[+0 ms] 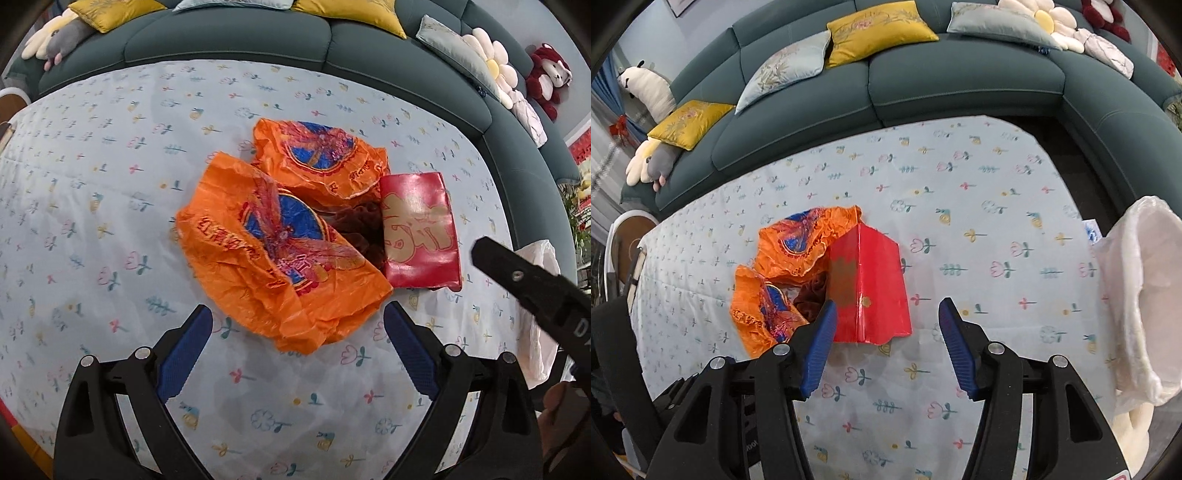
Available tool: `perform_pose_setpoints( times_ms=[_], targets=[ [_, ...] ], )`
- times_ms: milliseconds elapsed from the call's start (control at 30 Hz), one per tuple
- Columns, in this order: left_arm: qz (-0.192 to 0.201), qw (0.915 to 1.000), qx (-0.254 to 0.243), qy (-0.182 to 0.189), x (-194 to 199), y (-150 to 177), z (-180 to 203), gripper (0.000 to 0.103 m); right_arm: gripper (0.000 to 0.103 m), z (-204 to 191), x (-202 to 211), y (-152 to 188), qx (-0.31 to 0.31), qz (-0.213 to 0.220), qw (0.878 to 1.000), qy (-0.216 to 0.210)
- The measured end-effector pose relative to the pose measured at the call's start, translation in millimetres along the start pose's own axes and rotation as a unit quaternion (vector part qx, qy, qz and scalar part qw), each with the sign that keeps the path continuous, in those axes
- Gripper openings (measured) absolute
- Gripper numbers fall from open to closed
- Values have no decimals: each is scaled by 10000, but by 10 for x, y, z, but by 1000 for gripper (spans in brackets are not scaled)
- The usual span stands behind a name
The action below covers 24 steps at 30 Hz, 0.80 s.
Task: Collect trash
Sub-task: 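Grasp an orange plastic bag with the left gripper while the right gripper grasps the red packet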
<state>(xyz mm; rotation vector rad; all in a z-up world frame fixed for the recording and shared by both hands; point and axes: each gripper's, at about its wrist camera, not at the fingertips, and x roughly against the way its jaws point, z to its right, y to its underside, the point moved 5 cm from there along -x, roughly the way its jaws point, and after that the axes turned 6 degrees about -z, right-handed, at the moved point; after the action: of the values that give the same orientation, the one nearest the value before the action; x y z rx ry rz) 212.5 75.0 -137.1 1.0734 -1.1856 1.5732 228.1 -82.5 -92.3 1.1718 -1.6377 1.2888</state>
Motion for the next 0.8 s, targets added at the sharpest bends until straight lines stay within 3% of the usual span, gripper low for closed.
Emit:
perform_pose_setpoints(
  times_ms=[100, 200, 267, 333, 400, 467, 633, 800],
  targets=[
    [-66, 10000, -39, 57, -82, -9, 13, 89, 56, -6, -109, 2, -7, -68, 10000, -27],
    [-121, 9998, -81, 130, -147, -15, 18, 80, 54, -20, -198, 13, 29, -120, 9999, -44],
    [-206, 9995, -91, 225, -190, 2, 16, 64, 45, -43, -249, 21, 54, -170, 9998, -117],
    [-232, 9993, -50, 280, -211, 10, -3, 61, 31, -54, -299, 29, 61, -244, 9995, -166],
    [-214, 9994, -58, 279, -218, 15, -9, 47, 22, -63, -321, 38, 71, -281, 9994, -215],
    [-217, 9993, -61, 286, -216, 10, -17, 35, 20, -78, -319, 50, 110, -263, 9994, -204],
    [-166, 9994, -66, 289, -144, 8, 14, 25, 15, -126, -213, 40, 239, -130, 9995, -183],
    [-67, 9996, -86, 275, -4, 24, 34, 22, 14, -129, -43, 6, 290, 10, 9994, -183]
  ],
)
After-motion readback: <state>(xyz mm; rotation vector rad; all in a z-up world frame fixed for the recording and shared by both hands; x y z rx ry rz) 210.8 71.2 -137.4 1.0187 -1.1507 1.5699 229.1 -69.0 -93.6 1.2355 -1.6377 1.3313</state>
